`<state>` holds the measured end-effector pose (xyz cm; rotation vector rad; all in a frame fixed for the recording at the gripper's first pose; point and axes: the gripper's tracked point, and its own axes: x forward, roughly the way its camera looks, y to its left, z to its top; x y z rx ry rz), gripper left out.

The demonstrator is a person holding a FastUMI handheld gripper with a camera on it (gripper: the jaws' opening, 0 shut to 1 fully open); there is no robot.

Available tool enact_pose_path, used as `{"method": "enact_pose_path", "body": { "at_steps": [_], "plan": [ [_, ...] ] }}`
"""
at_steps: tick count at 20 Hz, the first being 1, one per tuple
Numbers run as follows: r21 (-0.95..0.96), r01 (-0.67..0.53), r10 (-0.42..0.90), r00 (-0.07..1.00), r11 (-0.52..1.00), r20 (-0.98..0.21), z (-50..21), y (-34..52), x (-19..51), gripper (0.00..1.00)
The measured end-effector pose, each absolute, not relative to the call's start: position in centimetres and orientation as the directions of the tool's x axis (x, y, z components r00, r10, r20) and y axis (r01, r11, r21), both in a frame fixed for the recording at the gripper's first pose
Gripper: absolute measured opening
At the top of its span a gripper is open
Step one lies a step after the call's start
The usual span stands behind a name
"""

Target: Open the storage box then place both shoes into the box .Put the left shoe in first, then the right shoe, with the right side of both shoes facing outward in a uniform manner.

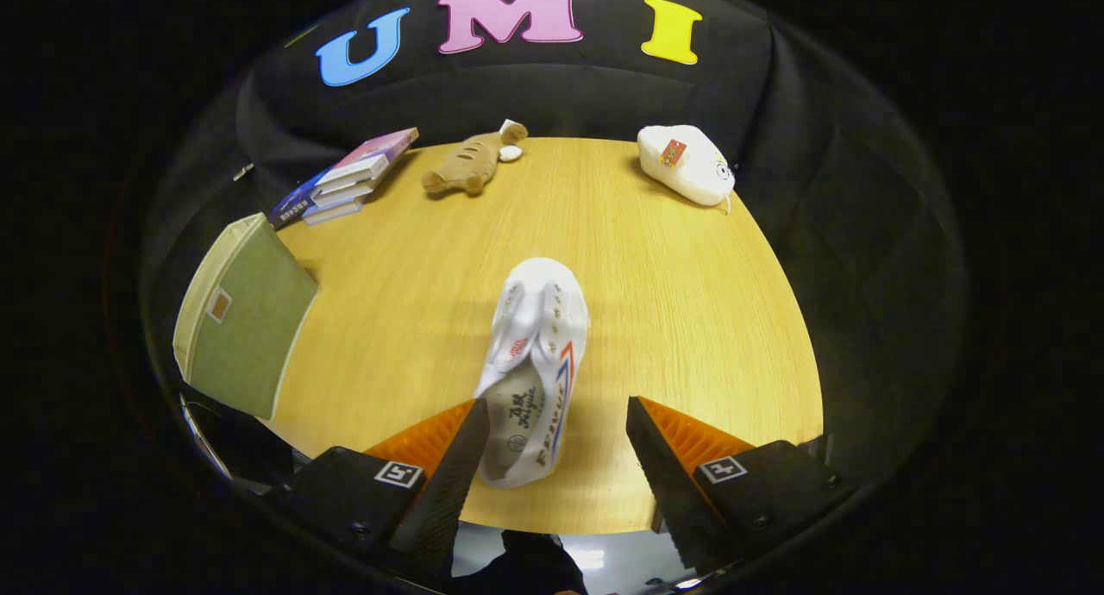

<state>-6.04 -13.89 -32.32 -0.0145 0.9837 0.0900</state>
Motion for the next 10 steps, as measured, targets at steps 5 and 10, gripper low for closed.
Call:
{"method": "enact_pose_path", "body": {
  "at_steps": [5,10],
  "plan": [
    [0.095,-0.056,0.110,0.501,0.994,-0.859,-36.4,-14.2,-3.6,1.00],
    [0.192,-0.015,0.174,0.494,0.981,-0.852,-38.2,-13.2,0.5,0.75]
  ]
}}
